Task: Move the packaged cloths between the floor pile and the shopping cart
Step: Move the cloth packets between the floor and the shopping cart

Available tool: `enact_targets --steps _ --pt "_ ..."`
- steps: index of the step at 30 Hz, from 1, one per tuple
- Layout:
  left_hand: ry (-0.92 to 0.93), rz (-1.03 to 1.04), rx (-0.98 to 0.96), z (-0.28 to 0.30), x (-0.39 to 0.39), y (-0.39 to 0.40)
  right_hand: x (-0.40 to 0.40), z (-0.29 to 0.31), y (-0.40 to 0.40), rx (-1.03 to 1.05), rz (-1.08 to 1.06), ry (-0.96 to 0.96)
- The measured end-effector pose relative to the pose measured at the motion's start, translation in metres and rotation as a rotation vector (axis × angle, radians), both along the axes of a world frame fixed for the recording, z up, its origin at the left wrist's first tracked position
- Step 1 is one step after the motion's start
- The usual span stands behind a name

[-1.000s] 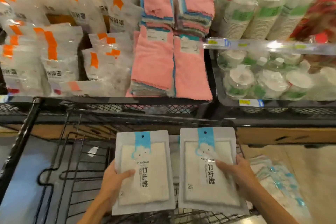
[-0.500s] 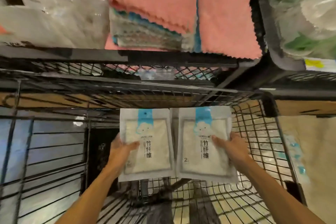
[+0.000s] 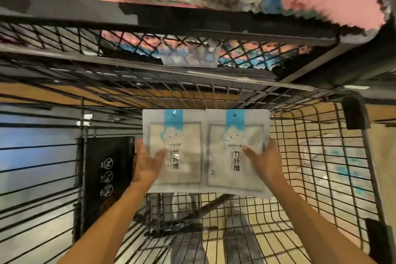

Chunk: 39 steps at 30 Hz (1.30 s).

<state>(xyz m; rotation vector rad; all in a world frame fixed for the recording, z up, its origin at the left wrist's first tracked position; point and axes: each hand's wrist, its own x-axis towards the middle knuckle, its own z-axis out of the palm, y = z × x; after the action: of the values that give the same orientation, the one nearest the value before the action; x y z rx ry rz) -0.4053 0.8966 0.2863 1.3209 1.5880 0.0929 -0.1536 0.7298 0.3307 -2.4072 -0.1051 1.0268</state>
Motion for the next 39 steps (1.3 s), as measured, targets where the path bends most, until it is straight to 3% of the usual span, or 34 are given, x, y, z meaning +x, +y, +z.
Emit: enact_targets --steps 6,10,16,21,28,39 --pt "0.18 -0.022 0.101 -0.013 0.004 -0.012 -0.011 -0.011 -0.005 0.059 0.1 -0.176" --pt "0.243 -0.049 0.183 -0.008 0.011 -0.02 -0.013 -0.019 -0.009 -0.141 0.288 -0.425" --pt "0.322 -0.439 0.389 -0.004 0.008 -0.019 0.003 -0.01 -0.005 -0.332 0.566 -0.61" --pt "0.476 -0.751 0.488 0.019 0.011 -0.007 0.011 0.019 -0.005 -0.362 0.752 -0.6" --pt "0.593 -0.877 0.502 0.104 0.032 -0.004 0.016 0.097 -0.005 -0.332 0.859 -0.64" --pt "0.602 -0.849 0.652 0.31 0.088 -0.007 0.049 0.269 -0.016 -0.179 0.791 -0.686"
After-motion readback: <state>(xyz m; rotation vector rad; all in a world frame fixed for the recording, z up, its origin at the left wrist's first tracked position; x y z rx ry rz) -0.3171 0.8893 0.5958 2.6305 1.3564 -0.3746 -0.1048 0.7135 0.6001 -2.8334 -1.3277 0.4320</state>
